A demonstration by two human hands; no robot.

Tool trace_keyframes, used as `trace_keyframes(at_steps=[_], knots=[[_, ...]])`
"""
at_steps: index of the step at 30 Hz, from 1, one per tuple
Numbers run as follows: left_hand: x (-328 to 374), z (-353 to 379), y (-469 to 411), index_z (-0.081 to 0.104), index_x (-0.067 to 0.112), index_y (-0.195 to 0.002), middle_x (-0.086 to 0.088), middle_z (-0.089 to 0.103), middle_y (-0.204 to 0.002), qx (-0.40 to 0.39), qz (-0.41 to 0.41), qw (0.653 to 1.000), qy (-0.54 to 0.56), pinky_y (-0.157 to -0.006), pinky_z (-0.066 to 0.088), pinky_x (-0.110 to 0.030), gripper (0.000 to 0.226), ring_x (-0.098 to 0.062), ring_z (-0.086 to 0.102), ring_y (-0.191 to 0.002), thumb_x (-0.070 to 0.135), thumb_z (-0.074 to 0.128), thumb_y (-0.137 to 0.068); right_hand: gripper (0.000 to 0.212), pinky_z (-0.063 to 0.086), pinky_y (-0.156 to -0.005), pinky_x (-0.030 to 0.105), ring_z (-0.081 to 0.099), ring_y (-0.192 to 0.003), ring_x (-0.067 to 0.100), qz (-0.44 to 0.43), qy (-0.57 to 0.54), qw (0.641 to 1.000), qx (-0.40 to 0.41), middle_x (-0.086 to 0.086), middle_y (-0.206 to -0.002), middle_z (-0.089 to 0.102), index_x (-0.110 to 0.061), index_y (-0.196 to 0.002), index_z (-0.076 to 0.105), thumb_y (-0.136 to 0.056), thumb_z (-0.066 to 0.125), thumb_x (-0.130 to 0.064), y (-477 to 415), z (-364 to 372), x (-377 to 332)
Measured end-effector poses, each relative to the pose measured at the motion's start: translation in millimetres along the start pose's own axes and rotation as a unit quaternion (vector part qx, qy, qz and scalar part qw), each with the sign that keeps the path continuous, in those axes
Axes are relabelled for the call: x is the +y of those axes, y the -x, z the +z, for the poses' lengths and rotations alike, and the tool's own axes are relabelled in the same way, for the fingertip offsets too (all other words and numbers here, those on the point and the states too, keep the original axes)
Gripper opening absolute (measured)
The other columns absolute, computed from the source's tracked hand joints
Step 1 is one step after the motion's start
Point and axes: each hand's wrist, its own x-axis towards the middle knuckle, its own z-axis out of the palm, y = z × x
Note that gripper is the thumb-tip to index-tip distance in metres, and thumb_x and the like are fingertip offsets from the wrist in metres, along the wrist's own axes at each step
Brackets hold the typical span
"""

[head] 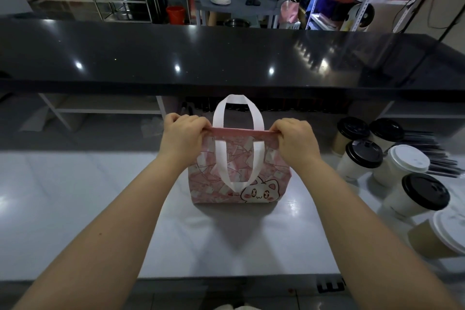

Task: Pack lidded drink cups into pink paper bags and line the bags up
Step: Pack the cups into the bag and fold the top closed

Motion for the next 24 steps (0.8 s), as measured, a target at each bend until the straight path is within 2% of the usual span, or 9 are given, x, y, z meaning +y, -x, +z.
trace_keyframes(at_steps=[4,7,10,12,15,17,19,21,24], knots=[[-3.4,0.2,4.2,0.072,0.017,-0.092,0.003,0.072,-0.082,0.034,0.003,0.999,0.006,-0.086,0.029,-0.038,0.008,-0.022,0.063,-0.078,0.016,0.064,-0.092,0.016,0.039,-0.079,0.038,0.06,-0.077,0.025,0.0,-0.006,1.0,0.026,0.003,-0.078,0.068,-0.01,-0.084,0.072,-0.088,0.06,0.0,0.8,2.5,-5.8],[-16.3,-1.0,13.8,0.072,0.02,-0.097,0.007,0.071,-0.087,0.05,0.005,0.998,0.038,-0.089,0.033,-0.036,0.009,-0.016,0.063,-0.081,0.022,0.067,-0.09,0.021,0.045,-0.082,0.036,0.058,-0.088,0.019,0.056,-0.053,0.997,0.011,-0.003,-0.088,0.068,-0.015,-0.096,0.074,-0.09,0.057,-0.004,7.2,1.2,5.7],[-26.5,-1.8,18.4,0.071,0.015,-0.1,0.005,0.069,-0.091,0.019,-0.069,0.986,0.151,-0.082,0.048,-0.025,0.013,-0.01,0.059,-0.081,0.01,0.068,-0.088,0.025,0.049,-0.08,0.034,0.058,-0.091,0.017,0.129,-0.11,0.986,-0.003,-0.009,-0.088,0.06,-0.017,-0.097,0.071,-0.09,0.053,-0.002,12.6,-0.1,16.7],[-26.6,-1.8,18.9,0.072,0.015,-0.094,0.009,0.064,-0.084,0.019,-0.118,0.976,0.183,-0.071,0.043,-0.01,0.017,0.0,0.055,-0.074,0.001,0.066,-0.087,0.025,0.051,-0.076,0.036,0.059,-0.087,0.019,0.135,-0.116,0.984,0.013,-0.009,-0.086,0.058,-0.016,-0.093,0.071,-0.09,0.052,0.0,12.2,1.4,14.3],[-22.5,-0.4,21.7,0.07,0.027,-0.089,0.017,0.063,-0.082,0.049,-0.172,0.957,0.229,-0.069,0.048,-0.01,0.026,0.008,0.059,-0.077,0.002,0.065,-0.088,0.027,0.054,-0.081,0.042,0.059,-0.087,0.015,0.14,-0.139,0.979,0.052,-0.009,-0.089,0.06,-0.013,-0.098,0.072,-0.089,0.051,0.002,15.1,8.9,9.8],[-16.9,1.8,32.1,0.067,0.035,-0.097,0.019,0.067,-0.093,0.067,-0.213,0.924,0.31,-0.08,0.053,-0.016,0.026,0.006,0.061,-0.09,0.012,0.072,-0.086,0.031,0.055,-0.085,0.034,0.061,-0.091,0.007,0.172,-0.249,0.95,0.073,-0.016,-0.1,0.064,-0.024,-0.11,0.07,-0.091,0.057,-0.003,23.9,14.4,10.9],[-11.3,5.6,49.7,0.06,0.043,-0.114,0.017,0.066,-0.109,0.073,-0.26,0.875,0.403,-0.083,0.054,-0.017,0.046,0.002,0.062,-0.102,0.019,0.079,-0.08,0.043,0.055,-0.085,0.023,0.063,-0.103,0.002,0.217,-0.42,0.878,0.079,-0.022,-0.116,0.063,-0.041,-0.121,0.061,-0.09,0.067,-0.011,40.1,18.0,11.1],[-8.0,14.7,72.7,0.057,0.041,-0.12,0.014,0.066,-0.114,0.074,-0.297,0.839,0.449,-0.082,0.055,-0.018,0.055,-0.001,0.064,-0.103,0.023,0.083,-0.075,0.044,0.056,-0.087,0.025,0.064,-0.107,0.005,0.253,-0.483,0.831,0.105,-0.014,-0.121,0.065,-0.039,-0.121,0.06,-0.086,0.072,-0.013,61.8,25.1,17.9],[-2.2,33.9,110.8,0.067,0.041,-0.107,0.014,0.072,-0.103,0.062,-0.34,0.81,0.475,-0.082,0.058,-0.022,0.039,-0.005,0.069,-0.095,0.022,0.082,-0.076,0.03,0.054,-0.093,0.036,0.067,-0.103,0.014,0.321,-0.495,0.799,0.117,-0.002,-0.11,0.072,-0.027,-0.106,0.069,-0.082,0.074,-0.009,98.1,38.3,32.0]])
